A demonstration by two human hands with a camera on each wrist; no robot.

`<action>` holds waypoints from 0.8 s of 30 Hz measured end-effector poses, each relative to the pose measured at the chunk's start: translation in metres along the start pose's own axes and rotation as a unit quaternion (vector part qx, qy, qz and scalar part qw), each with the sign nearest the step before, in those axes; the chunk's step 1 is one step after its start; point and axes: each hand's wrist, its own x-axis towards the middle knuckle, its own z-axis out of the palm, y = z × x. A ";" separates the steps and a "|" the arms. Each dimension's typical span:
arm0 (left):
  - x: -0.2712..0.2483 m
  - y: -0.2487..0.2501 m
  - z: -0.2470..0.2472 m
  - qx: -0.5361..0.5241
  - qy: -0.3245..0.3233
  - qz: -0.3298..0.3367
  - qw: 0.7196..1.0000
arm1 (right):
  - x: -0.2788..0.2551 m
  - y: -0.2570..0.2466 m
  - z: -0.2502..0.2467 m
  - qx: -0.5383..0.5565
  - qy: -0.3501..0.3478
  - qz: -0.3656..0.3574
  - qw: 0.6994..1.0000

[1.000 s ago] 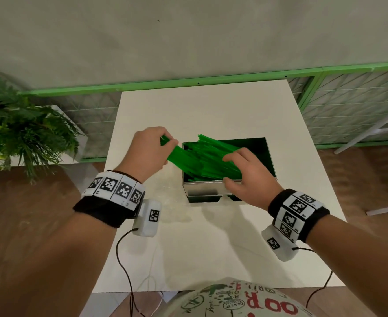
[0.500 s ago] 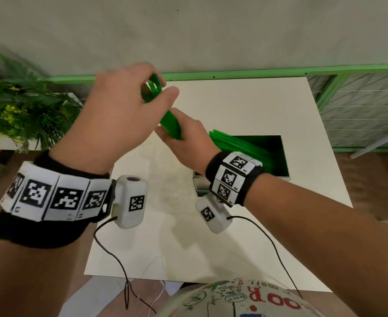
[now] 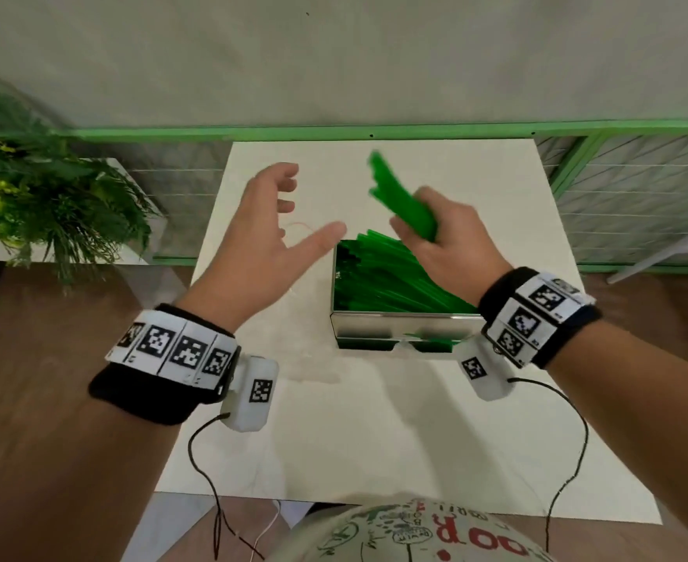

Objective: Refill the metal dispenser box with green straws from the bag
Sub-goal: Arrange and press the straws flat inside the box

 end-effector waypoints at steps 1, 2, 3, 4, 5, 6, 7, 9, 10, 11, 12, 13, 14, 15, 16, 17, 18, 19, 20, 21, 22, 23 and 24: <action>-0.002 -0.005 0.007 0.012 0.000 0.000 1.000 | -0.004 0.017 0.006 -0.043 -0.030 0.005 0.999; -0.004 -0.010 0.014 0.022 0.002 0.003 1.000 | -0.008 0.032 0.013 -0.091 -0.061 0.008 0.994; -0.005 -0.013 0.020 0.035 0.006 0.012 0.999 | -0.012 0.045 0.020 -0.146 -0.091 0.013 0.985; -0.006 -0.015 0.027 0.050 0.011 0.028 0.998 | -0.015 0.056 0.026 -0.202 -0.115 0.021 0.972; -0.007 -0.017 0.033 0.069 0.017 0.050 0.996 | -0.018 0.064 0.031 -0.250 -0.135 0.036 0.958; -0.008 -0.018 0.041 0.091 0.021 0.074 0.993 | -0.020 0.070 0.035 -0.281 -0.151 0.055 0.946; -0.009 -0.018 0.048 0.116 0.025 0.096 0.988 | -0.021 0.072 0.038 -0.293 -0.162 0.075 0.939; -0.011 -0.020 0.062 0.180 0.017 0.148 0.972 | -0.021 0.074 0.040 -0.274 -0.170 0.100 0.941; -0.012 -0.021 0.069 0.221 0.002 0.176 0.959 | -0.021 0.074 0.041 -0.256 -0.165 0.104 0.947; -0.012 -0.022 0.077 0.264 -0.018 0.200 0.943 | -0.020 0.073 0.041 -0.238 -0.155 0.101 0.954; -0.011 -0.024 0.086 0.304 -0.043 0.222 0.926 | -0.021 0.071 0.041 -0.223 -0.142 0.093 0.960; -0.010 -0.026 0.096 0.337 -0.070 0.238 0.908 | -0.021 0.070 0.041 -0.211 -0.129 0.082 0.965; -0.008 -0.029 0.105 0.363 -0.096 0.247 0.893 | -0.023 0.070 0.042 -0.204 -0.118 0.071 0.969; -0.005 -0.032 0.113 0.382 -0.118 0.248 0.883 | -0.025 0.072 0.042 -0.199 -0.107 0.060 0.972; -0.003 -0.036 0.120 0.395 -0.134 0.241 0.876 | -0.027 0.074 0.041 -0.192 -0.097 0.053 0.975; 0.000 -0.041 0.126 0.407 -0.144 0.228 0.873 | -0.030 0.078 0.039 -0.184 -0.087 0.053 0.978; 0.003 -0.046 0.130 0.419 -0.149 0.213 0.870 | -0.032 0.082 0.037 -0.174 -0.074 0.058 0.980; 0.005 -0.051 0.133 0.430 -0.152 0.199 0.868 | -0.035 0.086 0.034 -0.165 -0.059 0.062 0.983; 0.008 -0.056 0.135 0.439 -0.155 0.186 0.865 | -0.037 0.088 0.031 -0.161 -0.045 0.059 0.984; 0.010 -0.060 0.136 0.443 -0.159 0.177 0.864 | -0.040 0.090 0.028 -0.159 -0.036 0.047 0.985; 0.012 -0.065 0.137 0.444 -0.161 0.173 0.864 | -0.043 0.092 0.025 -0.157 -0.035 0.028 0.987; 0.014 -0.068 0.137 0.444 -0.160 0.171 0.865 | -0.046 0.092 0.023 -0.153 -0.044 0.006 0.987; 0.014 -0.070 0.138 0.443 -0.157 0.172 0.866 | -0.049 0.092 0.021 -0.149 -0.063 -0.013 0.987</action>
